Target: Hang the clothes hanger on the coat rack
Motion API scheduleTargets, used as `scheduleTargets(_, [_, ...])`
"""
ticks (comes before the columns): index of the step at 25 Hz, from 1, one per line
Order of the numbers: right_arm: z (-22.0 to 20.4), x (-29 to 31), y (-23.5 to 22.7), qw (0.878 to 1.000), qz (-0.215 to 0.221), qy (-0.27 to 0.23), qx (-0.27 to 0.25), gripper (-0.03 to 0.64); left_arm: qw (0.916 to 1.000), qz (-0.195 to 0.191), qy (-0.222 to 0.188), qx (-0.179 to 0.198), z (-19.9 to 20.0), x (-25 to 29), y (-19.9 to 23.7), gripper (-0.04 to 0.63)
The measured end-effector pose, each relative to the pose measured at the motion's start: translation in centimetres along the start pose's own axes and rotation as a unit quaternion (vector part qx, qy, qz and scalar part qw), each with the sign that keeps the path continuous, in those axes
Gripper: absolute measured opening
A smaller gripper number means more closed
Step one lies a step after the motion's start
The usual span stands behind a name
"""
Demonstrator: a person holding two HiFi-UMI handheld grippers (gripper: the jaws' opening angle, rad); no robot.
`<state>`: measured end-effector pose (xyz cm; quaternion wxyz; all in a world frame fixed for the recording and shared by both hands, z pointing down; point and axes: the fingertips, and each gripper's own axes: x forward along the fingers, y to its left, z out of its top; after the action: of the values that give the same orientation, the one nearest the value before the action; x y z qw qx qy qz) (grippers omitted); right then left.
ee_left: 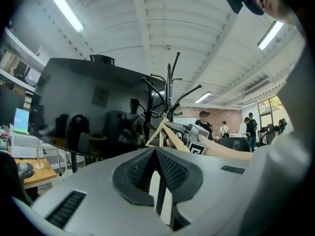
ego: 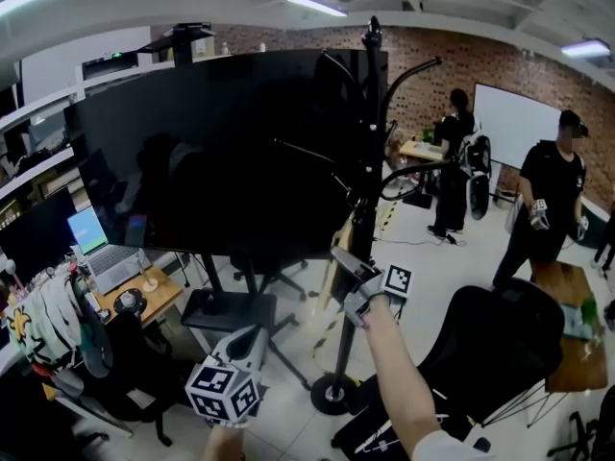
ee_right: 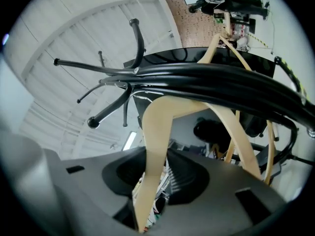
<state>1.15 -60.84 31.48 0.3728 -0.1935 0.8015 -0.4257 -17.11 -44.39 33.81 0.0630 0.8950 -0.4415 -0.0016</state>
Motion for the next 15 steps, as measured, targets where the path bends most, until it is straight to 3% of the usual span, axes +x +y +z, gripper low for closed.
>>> scheduleTargets(7, [0.6, -2.2, -0.7, 0.999, -0.028, -0.035, 0.018, 0.149, 0.9999, -0.012, 0.002, 0.0, -0.3, -0.1, -1.4, -0.009])
scheduleTargets(15, [1.0, -4.2, 0.2, 0.995, -0.08, -0.056, -0.026, 0.188, 0.9999, -0.016, 0.002, -0.002, -0.4, -1.2, -2.3, -0.009])
